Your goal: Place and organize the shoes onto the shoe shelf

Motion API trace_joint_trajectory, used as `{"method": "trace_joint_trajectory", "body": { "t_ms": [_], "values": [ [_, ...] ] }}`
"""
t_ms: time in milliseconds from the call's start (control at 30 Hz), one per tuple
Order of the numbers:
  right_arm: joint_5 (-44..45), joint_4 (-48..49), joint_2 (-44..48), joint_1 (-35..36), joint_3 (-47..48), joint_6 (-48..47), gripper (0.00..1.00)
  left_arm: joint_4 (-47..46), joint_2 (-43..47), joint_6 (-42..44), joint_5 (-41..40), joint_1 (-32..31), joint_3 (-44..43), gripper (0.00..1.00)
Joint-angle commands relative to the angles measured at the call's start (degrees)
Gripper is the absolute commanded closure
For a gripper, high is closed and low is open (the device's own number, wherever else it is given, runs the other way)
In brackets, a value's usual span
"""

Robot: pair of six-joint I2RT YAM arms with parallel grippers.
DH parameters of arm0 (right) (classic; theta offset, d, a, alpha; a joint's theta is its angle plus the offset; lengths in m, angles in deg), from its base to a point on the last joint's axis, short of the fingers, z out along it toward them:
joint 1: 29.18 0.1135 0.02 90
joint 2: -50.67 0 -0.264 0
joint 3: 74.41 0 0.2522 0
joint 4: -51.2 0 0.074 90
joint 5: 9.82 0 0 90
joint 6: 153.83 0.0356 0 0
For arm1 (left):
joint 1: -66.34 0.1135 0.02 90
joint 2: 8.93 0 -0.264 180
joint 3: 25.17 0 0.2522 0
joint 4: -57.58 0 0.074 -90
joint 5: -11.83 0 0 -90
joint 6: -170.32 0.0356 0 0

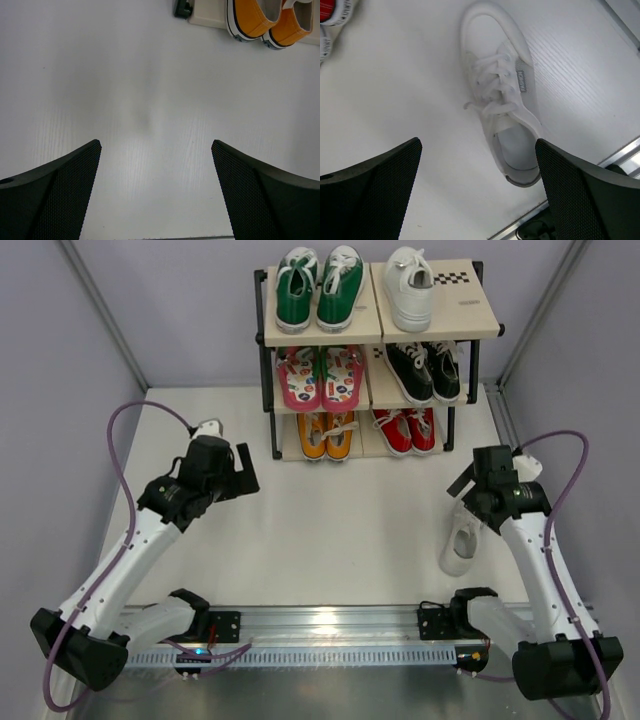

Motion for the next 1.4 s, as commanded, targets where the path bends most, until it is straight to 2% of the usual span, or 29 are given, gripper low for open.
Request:
{"method": "trace_joint_trajectory", "body": {
  "t_ms": [0,33,167,200,333,433,700,767,900,1100,1267,1367],
  "values": [
    [0.4,1.6,5.7,-3.7,-6.2,9.0,0.01,-1.2,1.3,-1.2,1.7,0.1,1.5,0.04],
    [-3.8,2.6,7.6,-7.9,-8.1,8.7,0.0,-1.2,1.4,-1.3,1.7,0.1,1.9,0.04],
    [-14.3,6.6,9.6,-17.5,-15.1,5.3,0.0,-0.6,1.1,-1.2,1.8,0.1,1.9,0.04],
    [-14.4,6.6,9.7,-18.3,-16.0,4.7,0.0,-0.5,1.0,-1.2,1.8,0.1,2.0,0.04],
    [-13.1,5.3,10.5,-18.5,-16.1,2.6,0.01,-0.8,1.3,-1.8,1.5,0.1,2.6,0.04],
    [-13.1,4.1,12.3,-18.6,-16.6,1.6,0.1,-1.4,1.4,-2.5,1.8,0.1,3.6,0.04],
    [-12.0,2.6,14.9,-19.1,-21.9,6.5,0.16,-1.9,1.1,-3.8,2.0,0.1,5.1,0.03],
    [-12.0,3.1,14.1,-19.0,-22.7,6.7,0.19,-1.9,1.4,-3.4,1.7,0.1,5.2,0.03],
    [-11.7,4.3,13.0,-19.0,-25.1,7.6,0.2,-2.2,1.4,-2.7,1.1,0.1,5.2,0.02],
    [-10.4,6.7,13.3,-19.0,-28.1,9.3,0.41,-2.6,0.3,-2.7,0.9,0.1,5.3,0.02],
    [-11.4,10.9,9.1,-19.0,-30.5,7.4,0.5,-3.3,-0.5,-2.0,0.5,0.1,5.3,0.02],
    [-11.9,12.1,7.2,-19.0,-30.9,6.5,0.65,-3.3,-0.8,-1.9,0.3,0.1,5.2,0.02]
  ]
}}
